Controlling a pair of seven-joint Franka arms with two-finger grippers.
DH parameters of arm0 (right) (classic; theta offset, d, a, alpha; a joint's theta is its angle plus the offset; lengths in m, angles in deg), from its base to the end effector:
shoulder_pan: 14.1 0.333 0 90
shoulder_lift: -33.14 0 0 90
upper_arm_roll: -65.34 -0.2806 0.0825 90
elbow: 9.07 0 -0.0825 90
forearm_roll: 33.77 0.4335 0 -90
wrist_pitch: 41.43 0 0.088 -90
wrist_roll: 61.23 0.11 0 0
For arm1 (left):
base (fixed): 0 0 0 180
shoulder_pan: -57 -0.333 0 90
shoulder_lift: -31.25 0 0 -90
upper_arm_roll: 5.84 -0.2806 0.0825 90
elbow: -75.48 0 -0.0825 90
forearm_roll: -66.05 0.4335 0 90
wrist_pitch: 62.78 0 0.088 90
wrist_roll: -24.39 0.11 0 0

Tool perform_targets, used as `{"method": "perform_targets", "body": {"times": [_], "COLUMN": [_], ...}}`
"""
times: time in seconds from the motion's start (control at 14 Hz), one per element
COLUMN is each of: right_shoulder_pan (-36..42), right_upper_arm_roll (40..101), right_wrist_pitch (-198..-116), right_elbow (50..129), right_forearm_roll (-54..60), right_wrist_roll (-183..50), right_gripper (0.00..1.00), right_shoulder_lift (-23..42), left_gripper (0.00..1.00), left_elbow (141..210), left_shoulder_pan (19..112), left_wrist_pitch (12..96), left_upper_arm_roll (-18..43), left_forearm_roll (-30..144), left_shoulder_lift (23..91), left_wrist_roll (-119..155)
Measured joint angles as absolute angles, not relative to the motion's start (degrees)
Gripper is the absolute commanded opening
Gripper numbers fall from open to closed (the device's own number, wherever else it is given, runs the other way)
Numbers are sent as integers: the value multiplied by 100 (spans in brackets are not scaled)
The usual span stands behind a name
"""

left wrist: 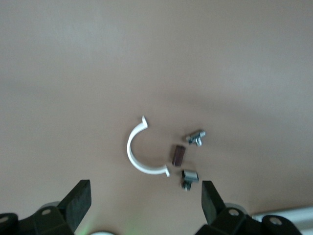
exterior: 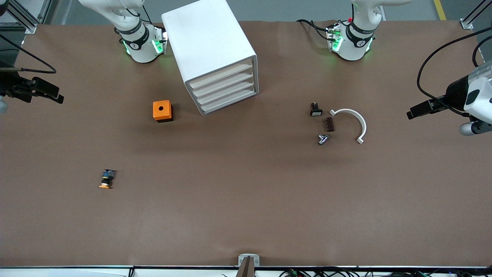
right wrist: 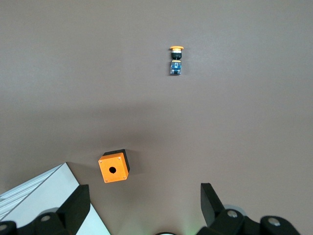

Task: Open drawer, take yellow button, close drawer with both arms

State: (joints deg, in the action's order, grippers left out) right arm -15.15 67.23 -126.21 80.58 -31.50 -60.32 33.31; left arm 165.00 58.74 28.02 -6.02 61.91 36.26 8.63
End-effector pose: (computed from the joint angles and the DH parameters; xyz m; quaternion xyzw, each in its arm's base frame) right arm 0.5925 -0.0258 0.5835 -0.9984 0.0326 0.0406 0.0206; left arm 0.6256 -0.0250 0.5381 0.9910 0.1251 -0.0376 0.0306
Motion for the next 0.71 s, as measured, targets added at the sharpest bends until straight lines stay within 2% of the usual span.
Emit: {"method": "perform_targets", "body": {"times": [0.71], "right_shoulder_pan": [-1489], "right_upper_arm_roll": [6655], "right_wrist_pitch": [-12680], "right_elbow": [8067], "right_forearm_roll": [-3302], "right_wrist_roll": [-6037], "right_gripper": [100], "right_shoulder_lift": [3335], "left_gripper": [99], "left_elbow": [16779], "left_shoulder_pan": [5771], "left_wrist_pitch": [3720], "left_upper_arm_roll": [-596], "left_forearm_roll": [6370], "left_shoulder_lift": [3518], "left_wrist_roll": [1511]}}
